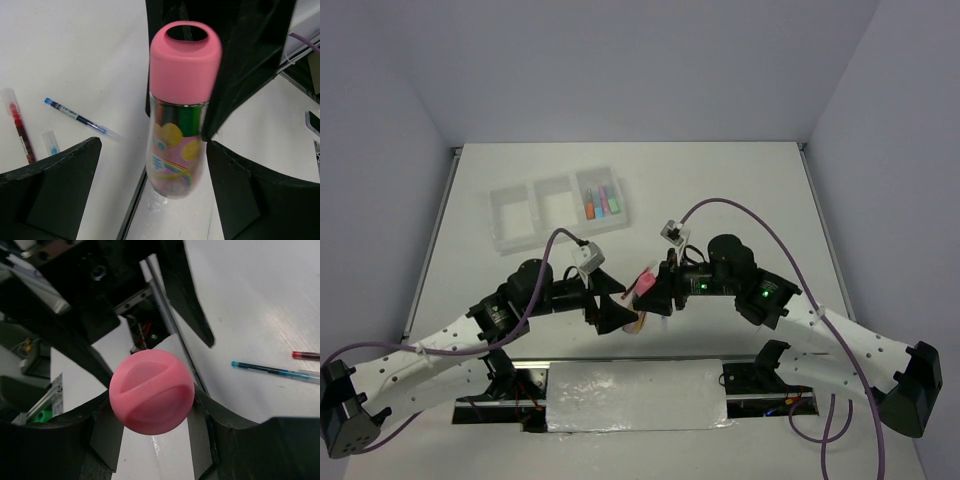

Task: Sort the stationery into containers
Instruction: Pick up the stationery from the center of the board, then place the stationery in the storage box.

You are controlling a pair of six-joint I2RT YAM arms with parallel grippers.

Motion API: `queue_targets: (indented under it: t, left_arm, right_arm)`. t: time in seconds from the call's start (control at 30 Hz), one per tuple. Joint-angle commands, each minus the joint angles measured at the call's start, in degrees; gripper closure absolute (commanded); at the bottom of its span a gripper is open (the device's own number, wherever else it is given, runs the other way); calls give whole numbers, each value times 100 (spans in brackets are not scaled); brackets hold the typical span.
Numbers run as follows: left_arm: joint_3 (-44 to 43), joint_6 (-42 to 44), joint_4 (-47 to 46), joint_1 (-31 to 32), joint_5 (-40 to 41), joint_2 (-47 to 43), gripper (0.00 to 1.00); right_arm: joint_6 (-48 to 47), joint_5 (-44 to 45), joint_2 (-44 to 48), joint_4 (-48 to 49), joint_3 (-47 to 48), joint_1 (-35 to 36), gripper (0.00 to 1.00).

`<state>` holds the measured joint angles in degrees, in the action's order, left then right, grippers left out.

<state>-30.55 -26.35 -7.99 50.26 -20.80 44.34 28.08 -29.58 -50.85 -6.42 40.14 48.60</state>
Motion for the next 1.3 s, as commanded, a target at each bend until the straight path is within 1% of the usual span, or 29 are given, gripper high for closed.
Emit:
queue_targets:
  t: [0.0,0.13,0.2,0.3,0.37,0.4,0.43,0.5,0.53,0.57,0.6,0.63,0.67,0.7,0.73,0.77,0.83,0.87,0.9,0.93,0.97,1.03,1.07,1.1,1.13,1.17,1.2,1.23,1.27]
  left_arm:
    - [-162,165,-493,98,-249,136,1]
    - [-197,183,-484,186,-355,224,1]
    - [-189,157,-537,203,-398,198,4]
    - [-180,34,-799,212,-591,181,15]
    - [-206,-37,-923,221,-732,233,26]
    - [-224,-54,-932,221,-776,251,34]
    - [-259,-46,-880,221,-742,294,50]
    - [-399,-2,-627,221,-532,426,68]
    - [-460,33,-494,221,-374,470,85]
    - [-609,77,-328,221,-172,540,98]
    - [-680,95,-135,221,82,576,100]
    - [-750,104,163,212,641,602,100]
    - [-864,130,270,212,847,637,100]
    - [-918,130,350,195,1023,646,100]
    - [-979,86,438,177,1460,646,100]
    - [-1101,60,621,160,1656,646,100]
    - [-1269,-63,859,98,2052,655,100]
    - [-1505,-185,1330,-6,2645,716,100]
    - [-1638,-282,1605,-86,2973,752,100]
    - [-1795,-370,1886,-278,3281,804,100]
    - [-2119,-632,2515,-393,3919,935,100]
    - [-2393,-810,3011,-831,4371,1041,100]
    - [-2769,-1263,3423,-1016,5218,1216,100]
    - [-2981,-1415,4340,-1279,5548,1339,100]
    - [-3358,-1513,4680,-1943,5786,1645,100]
    - [-3518,-1609,4953,-2333,5980,1822,100]
    - [-3633,-1497,5104,-3163,5886,1989,100]
    - [-3799,-1278,5053,-3598,5746,2374,100]
    - [-3931,-1233,5070,-3976,5249,2621,100]
  right_arm:
    - [251,-847,146,763,29,18,87]
    - [216,-795,49,800,169,18,86]
    - [216,-803,-12,826,222,18,86]
    - [164,-628,-127,888,257,27,86]
    - [154,-522,-180,1019,249,18,85]
    - [163,-540,-206,1080,257,18,85]
    - [181,-566,-223,1194,275,18,85]
    - [233,-540,-232,1326,301,27,84]
    - [216,-488,-241,1344,336,18,83]
    - [172,-356,-241,1292,380,9,81]
    - [137,-294,-250,1248,459,-60,81]
    - [128,-276,-215,1248,477,-139,79]
    - [172,-346,-180,1326,477,-140,75]
    - [242,-381,-145,1414,399,-358,66]
    - [373,-364,-57,1493,372,-638,49]
    - [435,-294,-13,1459,354,-789,1]
    - [462,100,110,1171,319,-1140,0]
    - [445,267,137,1021,319,-1490,0]
    - [427,765,189,845,310,-1650,0]
    - [444,1013,224,452,310,-1800,0]
    - [462,1286,268,265,249,-2088,0]
    - [567,1839,426,27,126,-2327,0]
    - [611,2042,479,-69,73,-2442,0]
    - [629,2227,593,-157,3,-2469,0]
    - [620,2403,637,-254,-32,-2469,0]
    - [603,2422,681,-272,-102,-2461,0]
    - [577,2387,760,-255,-138,-2469,0]
    - [568,2317,796,-255,-155,-2469,0]
    - [550,2291,831,-264,-173,-2469,0]
